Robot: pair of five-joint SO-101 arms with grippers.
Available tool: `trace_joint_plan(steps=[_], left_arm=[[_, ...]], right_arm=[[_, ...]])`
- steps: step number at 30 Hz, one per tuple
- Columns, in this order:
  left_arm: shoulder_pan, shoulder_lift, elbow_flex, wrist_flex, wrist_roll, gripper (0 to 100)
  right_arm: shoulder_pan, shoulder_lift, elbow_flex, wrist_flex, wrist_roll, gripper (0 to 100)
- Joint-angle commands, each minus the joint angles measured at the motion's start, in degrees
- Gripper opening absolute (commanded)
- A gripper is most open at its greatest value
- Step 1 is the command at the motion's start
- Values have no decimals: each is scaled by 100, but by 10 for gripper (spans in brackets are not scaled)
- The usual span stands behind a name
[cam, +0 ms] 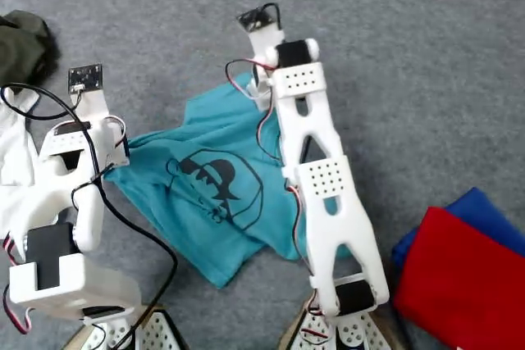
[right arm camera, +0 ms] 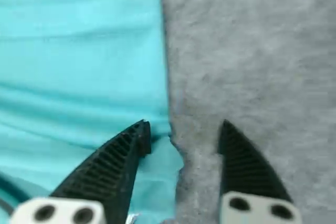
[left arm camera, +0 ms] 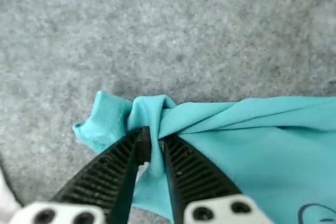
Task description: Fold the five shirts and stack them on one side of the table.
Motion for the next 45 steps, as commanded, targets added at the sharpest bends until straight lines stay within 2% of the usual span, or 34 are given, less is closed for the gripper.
trace_joint_plan(steps=[1,6,10,13,26,33,45], left_arm=[[26,-189,-79,35,-35,20],[26,-189,-70,35,-35,20],[26,-189,-70,35,-35,20],[26,-189,-79,35,-35,20],[26,-180,-79,35,-35,20],[26,-180,-70,35,-35,20],[-62,-189,-70,35,-26,20]], right_arm=[[57,-822,-75,-70,-79,256],[4,-629,-4,-1178,-589,256],[-224,-92,268,-2409,-642,256],[-453,127,400,-2813,-624,256],[-567,154,919,-2884,-659,254],[-567,189,945,-2892,-615,152],[-558,189,945,-2875,-659,147]])
